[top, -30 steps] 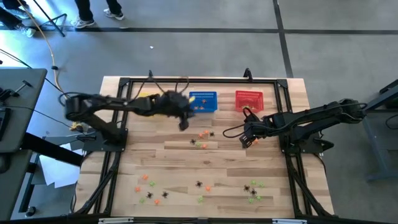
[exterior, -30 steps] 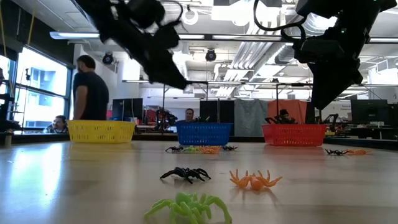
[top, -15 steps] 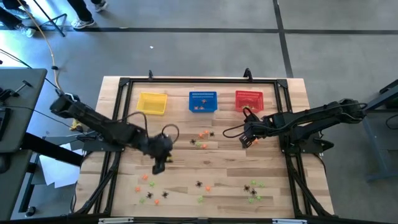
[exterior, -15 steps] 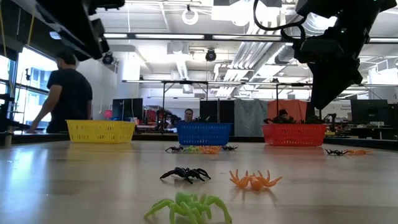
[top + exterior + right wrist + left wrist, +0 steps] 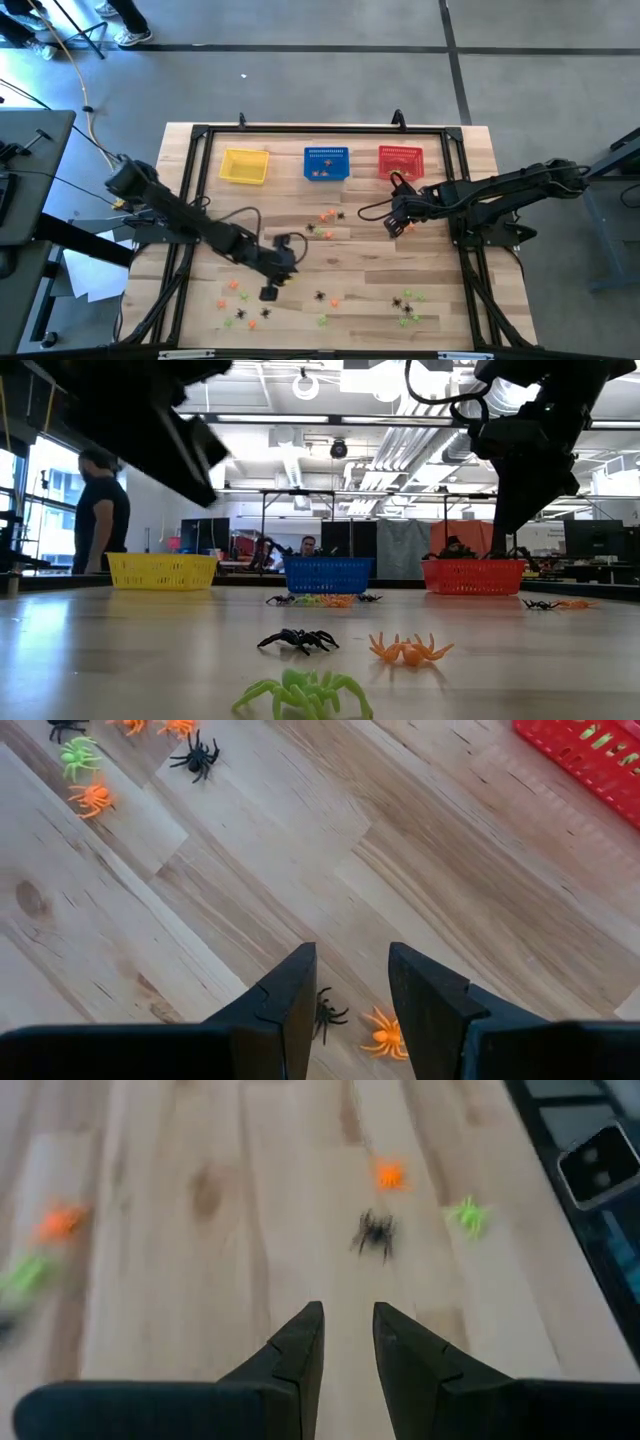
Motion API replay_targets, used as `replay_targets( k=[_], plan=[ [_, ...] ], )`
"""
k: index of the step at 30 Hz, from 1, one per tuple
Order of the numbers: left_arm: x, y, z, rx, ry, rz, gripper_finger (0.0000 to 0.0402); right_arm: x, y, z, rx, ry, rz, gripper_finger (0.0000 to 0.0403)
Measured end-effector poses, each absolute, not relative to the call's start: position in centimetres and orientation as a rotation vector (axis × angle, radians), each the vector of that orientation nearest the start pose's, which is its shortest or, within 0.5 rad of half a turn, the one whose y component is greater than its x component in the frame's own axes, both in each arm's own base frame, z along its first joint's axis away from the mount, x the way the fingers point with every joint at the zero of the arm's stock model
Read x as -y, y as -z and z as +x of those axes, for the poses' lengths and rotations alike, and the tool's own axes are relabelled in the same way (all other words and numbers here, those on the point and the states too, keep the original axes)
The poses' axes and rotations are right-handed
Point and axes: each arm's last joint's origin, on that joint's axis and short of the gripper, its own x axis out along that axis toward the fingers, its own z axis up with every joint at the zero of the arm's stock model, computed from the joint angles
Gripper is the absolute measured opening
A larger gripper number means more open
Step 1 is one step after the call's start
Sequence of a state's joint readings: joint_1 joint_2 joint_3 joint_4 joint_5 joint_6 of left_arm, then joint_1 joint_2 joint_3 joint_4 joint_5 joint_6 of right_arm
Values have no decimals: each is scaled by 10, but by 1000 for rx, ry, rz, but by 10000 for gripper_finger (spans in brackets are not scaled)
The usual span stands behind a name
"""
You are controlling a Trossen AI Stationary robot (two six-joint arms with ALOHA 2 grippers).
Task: Sort Halloween decoration
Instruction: Put the black spider toy into the yellow basket
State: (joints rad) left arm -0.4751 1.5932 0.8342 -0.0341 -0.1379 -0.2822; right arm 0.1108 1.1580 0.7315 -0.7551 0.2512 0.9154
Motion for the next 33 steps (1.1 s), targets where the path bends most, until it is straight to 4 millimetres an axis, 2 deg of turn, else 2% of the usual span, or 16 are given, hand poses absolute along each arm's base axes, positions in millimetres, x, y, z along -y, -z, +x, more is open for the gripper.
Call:
replay_targets(
  k=[4,9,16,33],
  plan=[
    [147,-149,295,-769,239,28,77,-15,-211,199,-989,628,601,123],
    [150,-130,310,-751,224,28,90,-15,-212,201,-967,618,610,123],
    [156,-126,325,-737,236,64,107,-15,-213,204,-940,606,620,123],
    [166,-128,327,-686,354,109,159,-16,-215,211,-875,575,646,123]
  ],
)
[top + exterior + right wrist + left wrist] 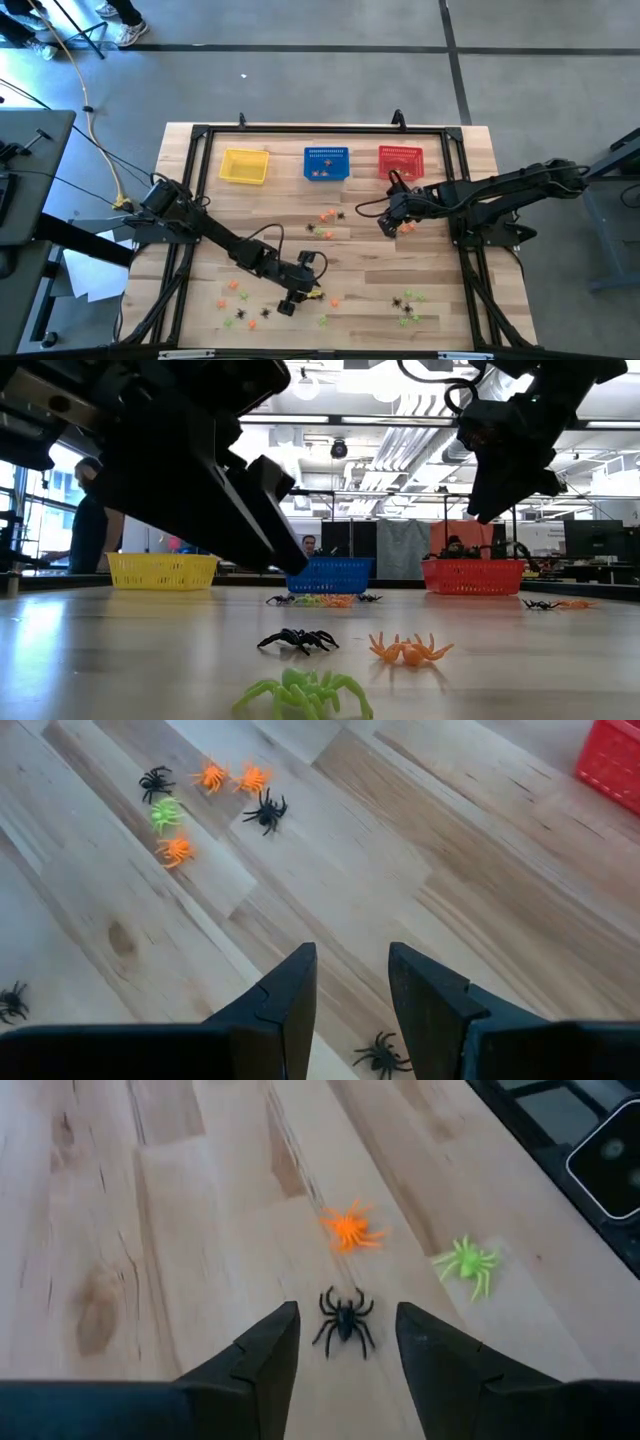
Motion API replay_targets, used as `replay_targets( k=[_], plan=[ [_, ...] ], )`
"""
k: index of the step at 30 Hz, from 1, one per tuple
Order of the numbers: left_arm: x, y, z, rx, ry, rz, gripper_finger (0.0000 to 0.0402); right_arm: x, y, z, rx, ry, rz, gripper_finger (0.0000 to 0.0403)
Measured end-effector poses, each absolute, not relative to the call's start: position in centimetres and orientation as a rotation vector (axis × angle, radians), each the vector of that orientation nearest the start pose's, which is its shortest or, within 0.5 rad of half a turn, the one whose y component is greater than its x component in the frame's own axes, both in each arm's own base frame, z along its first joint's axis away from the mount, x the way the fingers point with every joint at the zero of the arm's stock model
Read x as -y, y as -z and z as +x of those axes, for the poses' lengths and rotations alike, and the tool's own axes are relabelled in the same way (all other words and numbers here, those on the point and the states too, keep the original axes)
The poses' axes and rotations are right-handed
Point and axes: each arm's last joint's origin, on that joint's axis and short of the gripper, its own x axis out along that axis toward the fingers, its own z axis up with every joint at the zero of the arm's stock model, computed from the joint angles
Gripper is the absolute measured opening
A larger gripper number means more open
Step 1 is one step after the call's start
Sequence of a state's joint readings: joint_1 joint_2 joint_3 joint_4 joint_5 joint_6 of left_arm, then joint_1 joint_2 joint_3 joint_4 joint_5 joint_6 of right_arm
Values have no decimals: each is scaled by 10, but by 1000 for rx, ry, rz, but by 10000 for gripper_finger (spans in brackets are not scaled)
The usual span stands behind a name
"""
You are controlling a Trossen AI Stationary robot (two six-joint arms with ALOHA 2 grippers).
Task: Sort Halloween decoration
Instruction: Put the black spider toy into the yellow basket
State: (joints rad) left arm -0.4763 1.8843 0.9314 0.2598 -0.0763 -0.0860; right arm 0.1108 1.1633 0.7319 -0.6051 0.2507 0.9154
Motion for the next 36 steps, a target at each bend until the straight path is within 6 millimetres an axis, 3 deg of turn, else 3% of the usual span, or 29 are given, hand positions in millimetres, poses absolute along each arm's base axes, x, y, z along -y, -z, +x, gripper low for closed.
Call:
replay_targets(
  k=[15,24,36],
  plan=[
    [164,-129,330,-661,407,134,184,-16,-216,212,-871,573,647,123],
    [165,-105,333,-713,421,93,184,-16,-216,212,-871,573,647,123],
    [158,-88,342,-695,435,92,184,-16,-216,213,-861,569,651,123]
  ],
)
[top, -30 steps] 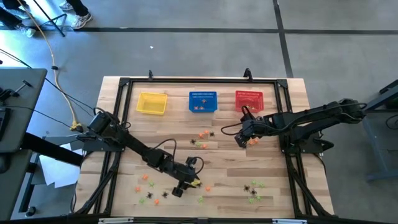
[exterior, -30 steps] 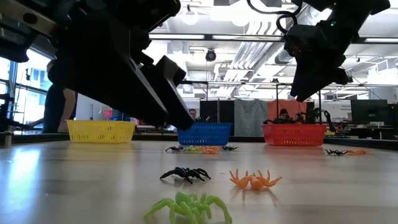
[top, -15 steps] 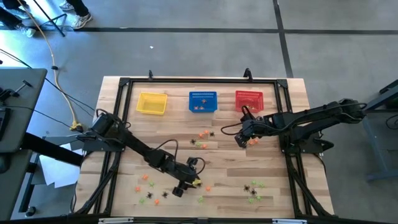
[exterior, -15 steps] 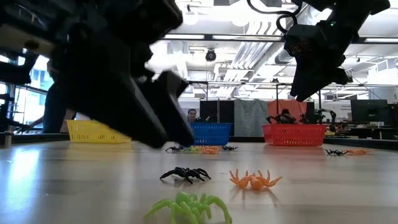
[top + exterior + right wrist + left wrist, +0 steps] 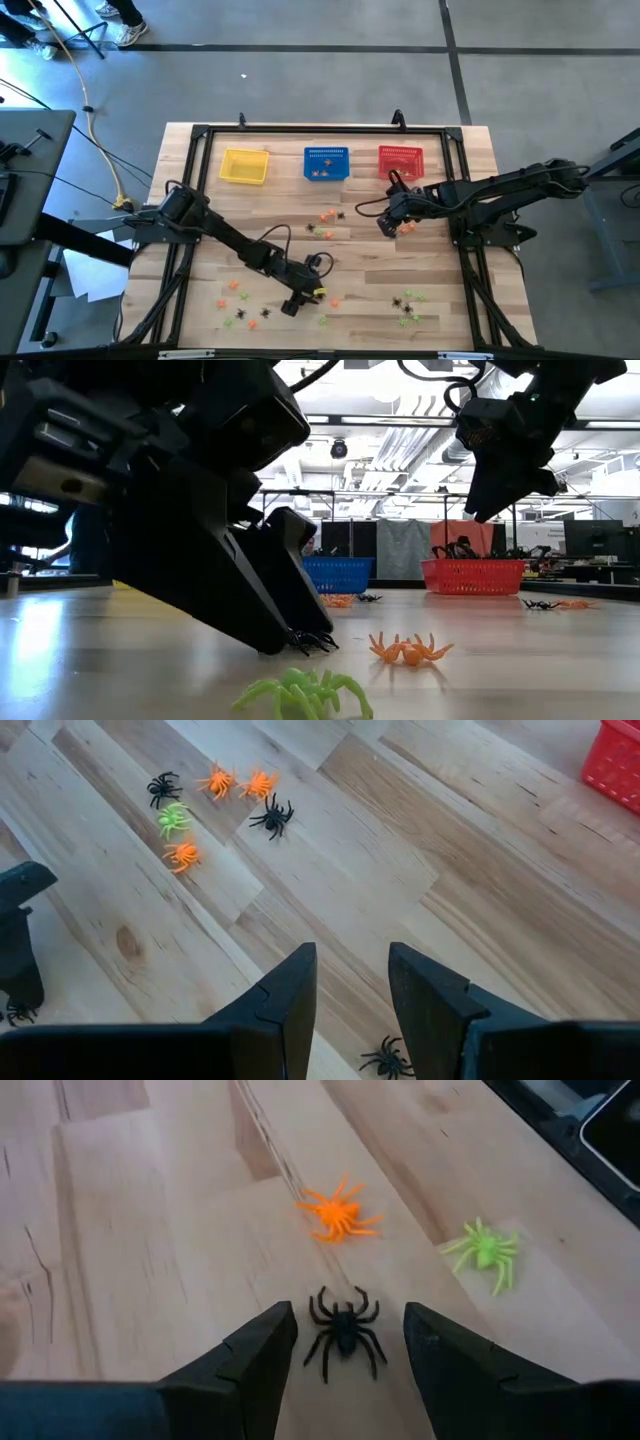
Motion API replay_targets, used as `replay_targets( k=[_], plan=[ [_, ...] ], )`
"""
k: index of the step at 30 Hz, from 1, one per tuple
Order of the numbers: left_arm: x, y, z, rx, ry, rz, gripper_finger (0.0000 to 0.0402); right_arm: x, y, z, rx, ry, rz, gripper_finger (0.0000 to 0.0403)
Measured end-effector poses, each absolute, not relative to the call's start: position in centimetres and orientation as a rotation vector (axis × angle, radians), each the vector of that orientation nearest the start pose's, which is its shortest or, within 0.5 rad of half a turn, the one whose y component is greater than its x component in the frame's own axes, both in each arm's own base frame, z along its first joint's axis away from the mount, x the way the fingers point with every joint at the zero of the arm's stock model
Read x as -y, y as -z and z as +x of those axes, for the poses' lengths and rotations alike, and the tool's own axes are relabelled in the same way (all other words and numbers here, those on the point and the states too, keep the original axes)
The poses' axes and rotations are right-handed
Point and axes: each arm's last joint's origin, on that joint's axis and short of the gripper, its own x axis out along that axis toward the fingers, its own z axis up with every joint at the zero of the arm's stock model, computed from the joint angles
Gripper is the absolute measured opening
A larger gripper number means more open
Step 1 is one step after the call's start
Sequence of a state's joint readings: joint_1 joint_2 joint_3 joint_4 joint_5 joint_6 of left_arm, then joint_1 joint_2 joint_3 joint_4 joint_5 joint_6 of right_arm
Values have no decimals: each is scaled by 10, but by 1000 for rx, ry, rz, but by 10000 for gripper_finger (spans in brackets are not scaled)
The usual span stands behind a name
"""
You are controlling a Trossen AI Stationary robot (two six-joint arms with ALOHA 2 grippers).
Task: Sort Halloween decoration
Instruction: Put the black spider toy into the yellow basket
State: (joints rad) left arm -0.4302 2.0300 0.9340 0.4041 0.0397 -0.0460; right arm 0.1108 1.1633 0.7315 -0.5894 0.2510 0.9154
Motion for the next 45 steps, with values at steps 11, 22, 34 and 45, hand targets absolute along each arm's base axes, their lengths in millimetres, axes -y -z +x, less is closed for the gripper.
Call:
replay_targets(
  k=[11,22,34,45],
  plan=[
    [154,-84,341,-751,387,67,170,-16,-216,213,-857,567,652,123],
    [151,-81,338,-832,299,-49,125,-16,-216,213,-858,567,652,123],
    [149,-80,338,-848,272,-105,8,-16,-216,213,-857,567,652,123],
    [147,-101,331,-850,268,-68,1,-16,-217,213,-854,566,653,123]
  ],
)
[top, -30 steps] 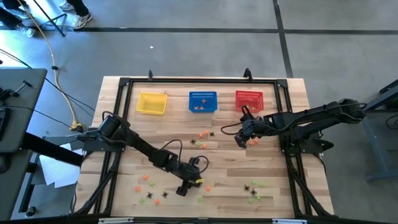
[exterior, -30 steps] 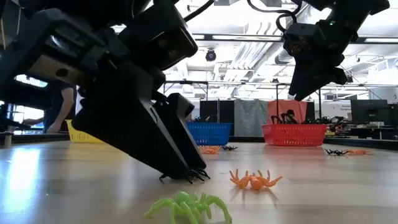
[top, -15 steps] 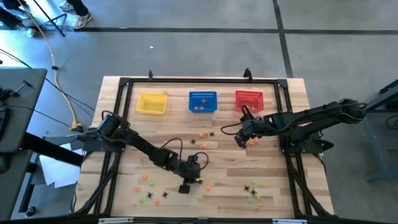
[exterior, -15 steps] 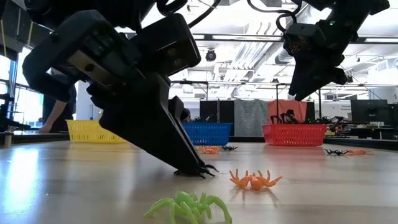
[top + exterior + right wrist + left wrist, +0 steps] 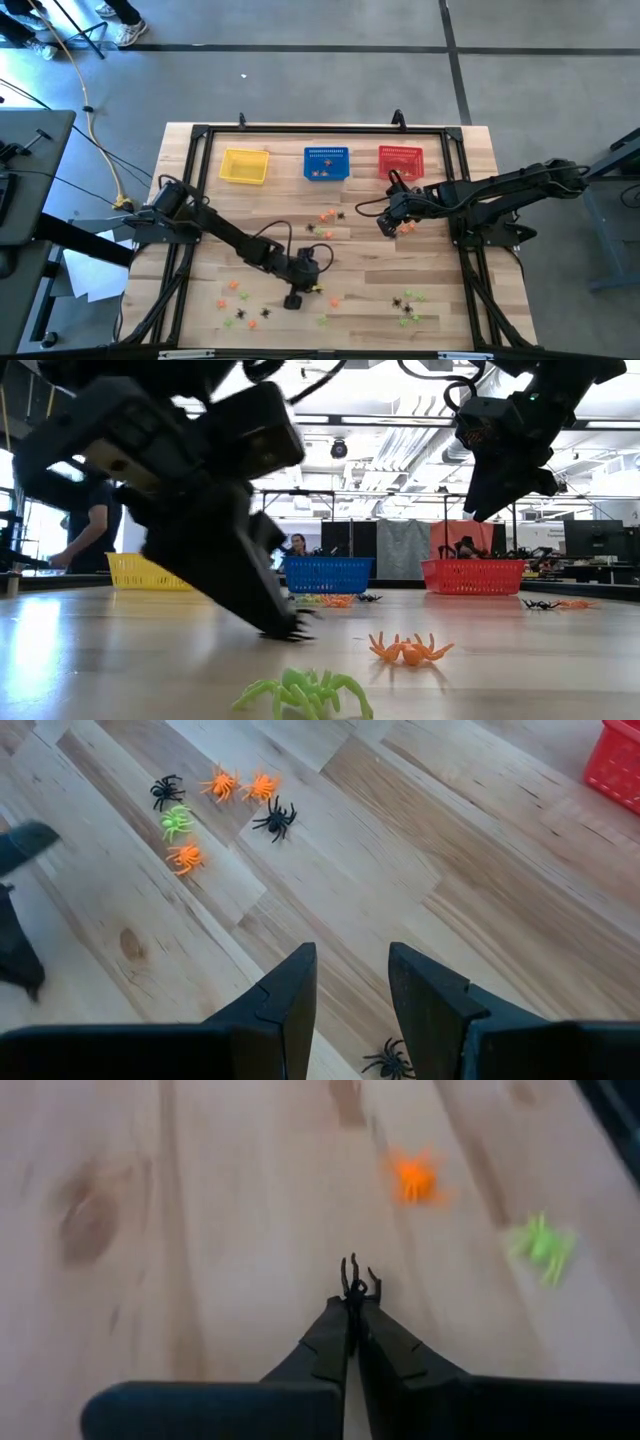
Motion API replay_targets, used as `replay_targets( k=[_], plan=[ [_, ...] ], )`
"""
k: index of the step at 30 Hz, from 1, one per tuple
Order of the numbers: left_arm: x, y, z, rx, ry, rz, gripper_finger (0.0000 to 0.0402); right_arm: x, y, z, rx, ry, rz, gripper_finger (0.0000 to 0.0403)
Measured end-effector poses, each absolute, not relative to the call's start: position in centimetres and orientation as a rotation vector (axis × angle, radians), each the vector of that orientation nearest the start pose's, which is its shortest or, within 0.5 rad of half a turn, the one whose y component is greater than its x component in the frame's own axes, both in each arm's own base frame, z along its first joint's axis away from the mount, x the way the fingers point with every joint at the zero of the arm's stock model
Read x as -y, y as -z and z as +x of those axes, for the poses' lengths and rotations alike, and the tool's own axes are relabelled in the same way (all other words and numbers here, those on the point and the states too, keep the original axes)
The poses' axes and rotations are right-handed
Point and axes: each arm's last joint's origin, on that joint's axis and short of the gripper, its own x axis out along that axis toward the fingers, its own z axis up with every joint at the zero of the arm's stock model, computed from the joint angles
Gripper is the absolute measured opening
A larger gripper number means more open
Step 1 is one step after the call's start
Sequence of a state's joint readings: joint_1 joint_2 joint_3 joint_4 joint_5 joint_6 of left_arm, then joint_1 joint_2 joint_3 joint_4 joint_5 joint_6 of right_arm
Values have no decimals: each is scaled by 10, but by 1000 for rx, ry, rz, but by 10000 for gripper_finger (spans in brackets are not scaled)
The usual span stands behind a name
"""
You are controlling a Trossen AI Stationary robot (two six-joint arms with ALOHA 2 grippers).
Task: Sort Halloween decoration
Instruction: Put the black spider toy into the yellow basket
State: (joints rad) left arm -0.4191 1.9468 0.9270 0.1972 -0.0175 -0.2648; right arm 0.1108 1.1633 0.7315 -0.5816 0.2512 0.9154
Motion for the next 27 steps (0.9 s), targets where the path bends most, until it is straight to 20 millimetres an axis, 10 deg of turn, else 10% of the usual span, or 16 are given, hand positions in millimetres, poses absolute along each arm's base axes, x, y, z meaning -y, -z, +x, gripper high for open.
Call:
replay_targets(
  k=[27],
  plan=[
    [52,-263,212,-797,-616,111,0,-17,-217,214,-849,564,655,123]
  ],
)
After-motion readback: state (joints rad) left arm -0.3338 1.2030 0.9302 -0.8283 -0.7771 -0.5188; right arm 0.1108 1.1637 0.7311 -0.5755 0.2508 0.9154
